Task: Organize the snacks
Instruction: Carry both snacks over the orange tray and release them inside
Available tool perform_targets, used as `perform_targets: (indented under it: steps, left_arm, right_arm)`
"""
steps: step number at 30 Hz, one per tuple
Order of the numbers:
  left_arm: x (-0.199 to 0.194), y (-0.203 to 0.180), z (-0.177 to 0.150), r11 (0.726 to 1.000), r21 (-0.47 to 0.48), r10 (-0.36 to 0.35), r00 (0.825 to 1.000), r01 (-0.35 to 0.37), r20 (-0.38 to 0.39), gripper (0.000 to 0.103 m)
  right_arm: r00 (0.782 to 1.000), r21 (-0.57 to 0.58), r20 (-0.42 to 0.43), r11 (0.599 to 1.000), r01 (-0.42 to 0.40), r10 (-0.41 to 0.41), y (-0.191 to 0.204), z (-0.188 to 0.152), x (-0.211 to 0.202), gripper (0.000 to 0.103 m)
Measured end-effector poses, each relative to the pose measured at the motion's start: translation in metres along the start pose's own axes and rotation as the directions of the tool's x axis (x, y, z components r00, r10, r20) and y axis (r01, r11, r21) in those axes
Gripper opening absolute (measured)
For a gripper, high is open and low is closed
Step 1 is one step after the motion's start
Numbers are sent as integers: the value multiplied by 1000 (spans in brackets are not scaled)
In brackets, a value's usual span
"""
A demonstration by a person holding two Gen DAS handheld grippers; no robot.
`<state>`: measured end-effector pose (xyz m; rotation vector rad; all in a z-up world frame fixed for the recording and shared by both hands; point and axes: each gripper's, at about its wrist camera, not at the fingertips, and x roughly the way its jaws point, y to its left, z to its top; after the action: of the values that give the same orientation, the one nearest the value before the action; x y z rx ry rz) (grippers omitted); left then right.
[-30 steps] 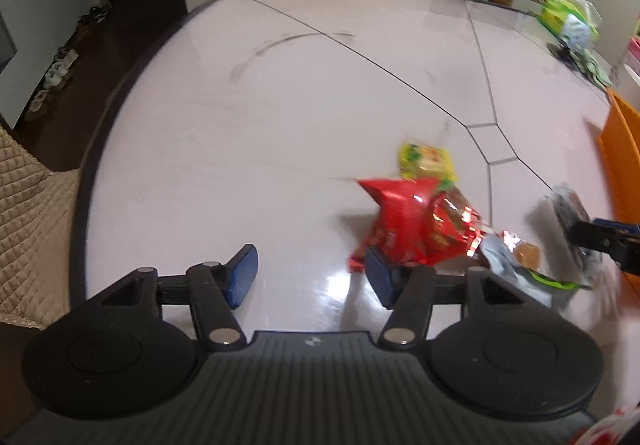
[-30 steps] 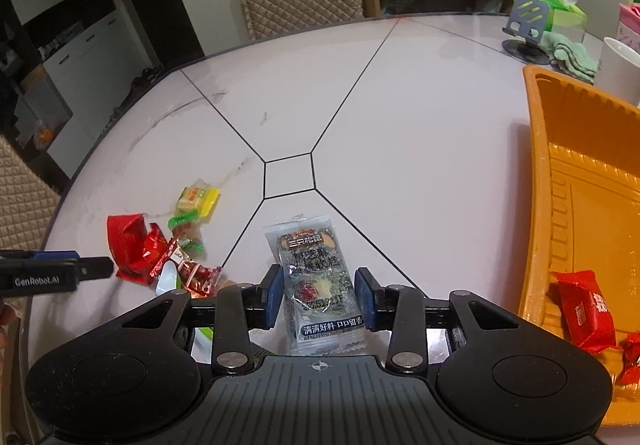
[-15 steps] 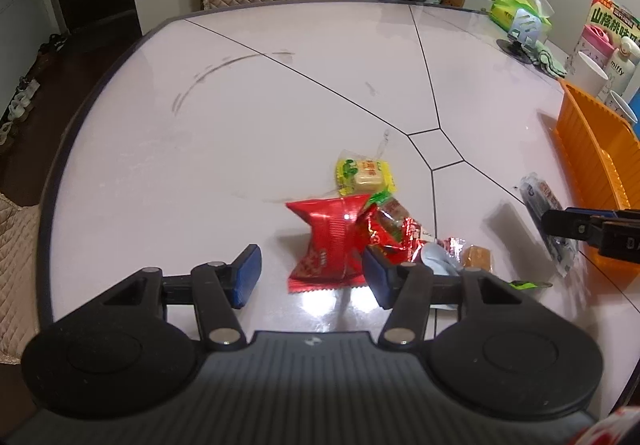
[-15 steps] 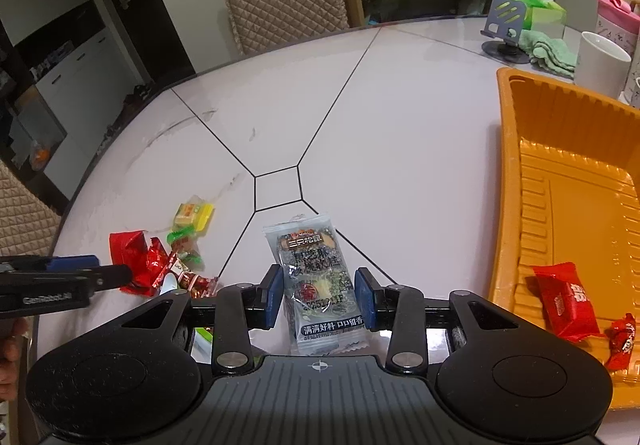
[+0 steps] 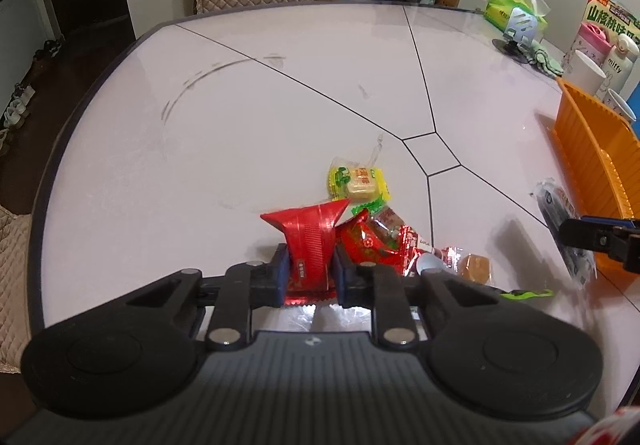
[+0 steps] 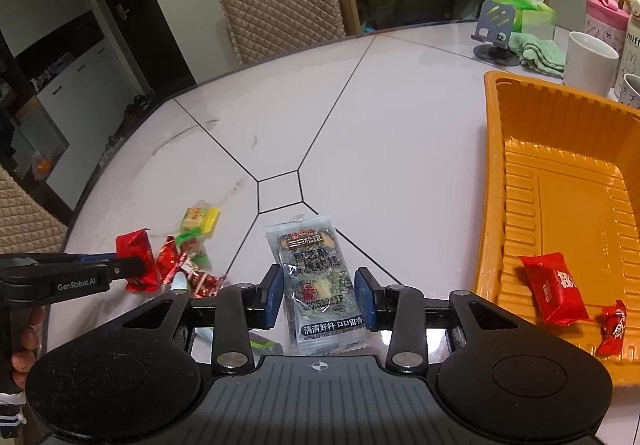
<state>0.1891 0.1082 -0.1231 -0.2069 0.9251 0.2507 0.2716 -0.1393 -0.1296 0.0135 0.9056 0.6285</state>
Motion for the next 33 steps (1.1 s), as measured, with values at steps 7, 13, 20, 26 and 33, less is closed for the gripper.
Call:
perform_targets:
  steps: [7, 13, 20, 26, 33]
  left_arm:
    - [-24, 5, -2, 1000, -9, -9, 1000, 9, 8, 19]
    - [-51, -6, -4, 998, 2, -59, 998, 59, 6, 19]
    - [-76, -42, -8, 987, 52, -151, 988, 150, 12, 19]
    - [-87, -84, -10, 966, 127, -226, 974, 224, 6, 19]
    - [-88, -142, -5, 923, 224, -319, 948, 314, -11, 19]
  right_arm:
    - [1000, 7, 17, 1000, -22, 22, 5, -5, -14, 39]
    - [999, 22, 36, 999, -29, 28, 4, -13, -33, 39]
    - [998, 50, 67, 999, -18, 15, -4, -28, -65, 39]
    - [995, 95, 101, 995, 17, -27, -21, -39, -96, 39]
    - [983, 169, 147, 982, 83, -108, -53, -47, -133, 39]
